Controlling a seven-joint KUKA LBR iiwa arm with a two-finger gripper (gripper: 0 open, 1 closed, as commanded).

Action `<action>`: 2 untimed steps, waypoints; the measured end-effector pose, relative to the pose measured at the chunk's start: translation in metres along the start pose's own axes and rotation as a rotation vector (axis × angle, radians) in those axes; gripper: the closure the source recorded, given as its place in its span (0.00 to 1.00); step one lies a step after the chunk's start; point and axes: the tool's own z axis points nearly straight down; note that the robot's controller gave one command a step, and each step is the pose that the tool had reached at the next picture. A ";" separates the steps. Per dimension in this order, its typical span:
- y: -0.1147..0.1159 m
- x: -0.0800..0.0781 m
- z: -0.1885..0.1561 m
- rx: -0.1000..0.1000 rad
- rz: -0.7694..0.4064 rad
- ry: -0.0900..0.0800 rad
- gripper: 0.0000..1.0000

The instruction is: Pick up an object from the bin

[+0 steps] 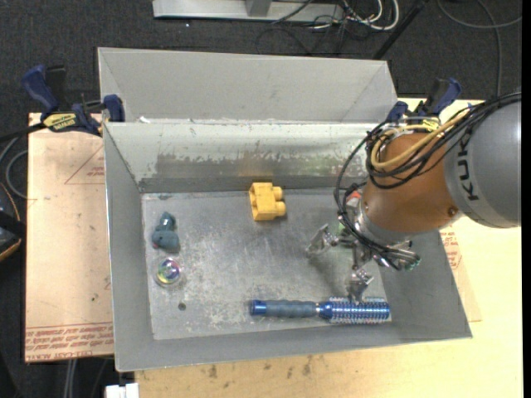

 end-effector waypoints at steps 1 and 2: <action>0.015 0.004 0.009 -0.021 -0.015 0.006 0.00; 0.046 -0.023 -0.089 -0.026 0.020 0.018 0.00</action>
Offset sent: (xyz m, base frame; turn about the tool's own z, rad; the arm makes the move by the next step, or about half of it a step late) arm -0.0486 0.0695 -0.0172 -0.0995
